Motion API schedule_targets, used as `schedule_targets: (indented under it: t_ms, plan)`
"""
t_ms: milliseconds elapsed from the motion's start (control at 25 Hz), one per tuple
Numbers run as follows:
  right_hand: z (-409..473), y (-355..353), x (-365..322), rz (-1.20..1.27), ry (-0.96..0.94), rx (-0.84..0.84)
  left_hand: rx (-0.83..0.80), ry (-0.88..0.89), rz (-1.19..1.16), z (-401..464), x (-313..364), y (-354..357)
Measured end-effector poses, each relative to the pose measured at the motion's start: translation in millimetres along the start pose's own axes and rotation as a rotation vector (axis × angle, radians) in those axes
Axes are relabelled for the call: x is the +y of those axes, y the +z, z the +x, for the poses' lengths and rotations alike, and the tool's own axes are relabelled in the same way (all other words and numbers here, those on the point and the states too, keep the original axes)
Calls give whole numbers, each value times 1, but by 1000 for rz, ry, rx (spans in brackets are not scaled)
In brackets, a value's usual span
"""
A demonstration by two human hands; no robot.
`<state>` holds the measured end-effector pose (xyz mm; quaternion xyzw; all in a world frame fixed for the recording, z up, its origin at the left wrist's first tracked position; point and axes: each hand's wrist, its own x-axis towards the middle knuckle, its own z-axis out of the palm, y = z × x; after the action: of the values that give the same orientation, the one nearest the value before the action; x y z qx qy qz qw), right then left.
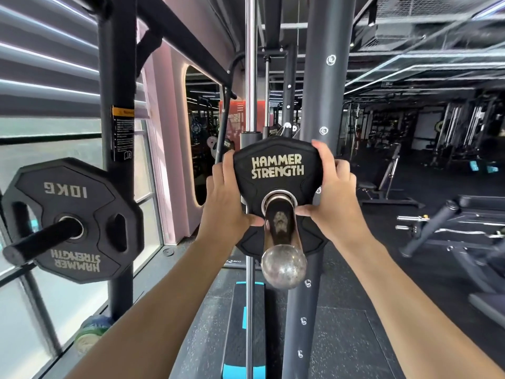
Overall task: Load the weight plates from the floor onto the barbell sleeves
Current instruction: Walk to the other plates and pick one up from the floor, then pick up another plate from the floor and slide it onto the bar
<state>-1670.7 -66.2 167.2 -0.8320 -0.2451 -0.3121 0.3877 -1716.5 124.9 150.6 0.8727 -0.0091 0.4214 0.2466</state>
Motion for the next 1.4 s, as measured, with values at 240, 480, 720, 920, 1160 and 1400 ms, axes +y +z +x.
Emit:
schedule_targets:
  t_ms: [240,480,720,920,1160,1400]
  plan:
    - [30,23,17,-75,29,-13,24,-37,4,27,-15,30]
    - [45,36,26,-105,31,-18,58,-54,30,39,-23,47]
    - [49,32,18,-185,35,-63,25,-106,116,39,-22,43]
    - [48,6,1,-251,74,-252,-165,-176,255,18,-14,3]
    - [28,-20,-67,-125,-61,-177,20,50,487,-27,-1,-92]
    - [-19,-17,-155,-32,-202,-216,48,15,645,-71,-9,-186]
